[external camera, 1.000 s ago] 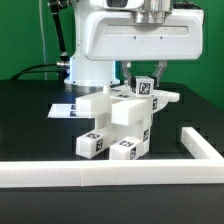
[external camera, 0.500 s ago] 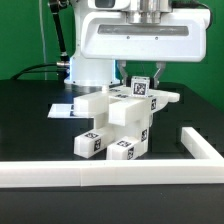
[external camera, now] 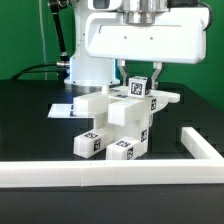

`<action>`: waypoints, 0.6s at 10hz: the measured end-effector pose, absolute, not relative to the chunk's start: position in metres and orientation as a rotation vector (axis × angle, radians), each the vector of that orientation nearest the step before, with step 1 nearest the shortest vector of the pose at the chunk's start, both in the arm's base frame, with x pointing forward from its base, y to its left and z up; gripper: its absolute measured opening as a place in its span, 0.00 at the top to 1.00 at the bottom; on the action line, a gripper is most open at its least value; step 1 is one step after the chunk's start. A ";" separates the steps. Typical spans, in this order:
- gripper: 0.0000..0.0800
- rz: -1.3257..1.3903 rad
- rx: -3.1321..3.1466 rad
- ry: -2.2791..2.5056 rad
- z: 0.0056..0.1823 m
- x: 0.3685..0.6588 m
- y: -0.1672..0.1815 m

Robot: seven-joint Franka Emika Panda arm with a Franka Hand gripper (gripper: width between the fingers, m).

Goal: Assemble chair

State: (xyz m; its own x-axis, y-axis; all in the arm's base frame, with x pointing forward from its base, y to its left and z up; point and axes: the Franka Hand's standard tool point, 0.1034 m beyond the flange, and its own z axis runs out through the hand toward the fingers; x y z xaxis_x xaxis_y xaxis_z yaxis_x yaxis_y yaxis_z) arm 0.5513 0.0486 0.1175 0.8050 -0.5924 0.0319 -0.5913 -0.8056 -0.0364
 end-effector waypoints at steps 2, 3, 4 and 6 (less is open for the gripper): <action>0.64 -0.062 -2.908 1.112 0.117 0.551 0.048; 0.64 -0.060 -2.851 1.237 0.117 0.552 0.049; 0.64 -0.057 -2.806 1.327 0.117 0.552 0.049; 0.64 -0.051 -2.722 1.478 0.117 0.552 0.049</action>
Offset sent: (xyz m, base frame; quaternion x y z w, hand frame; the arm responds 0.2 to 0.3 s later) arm 0.0004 -0.0030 -0.0009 -0.0042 -0.0037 0.1991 0.9800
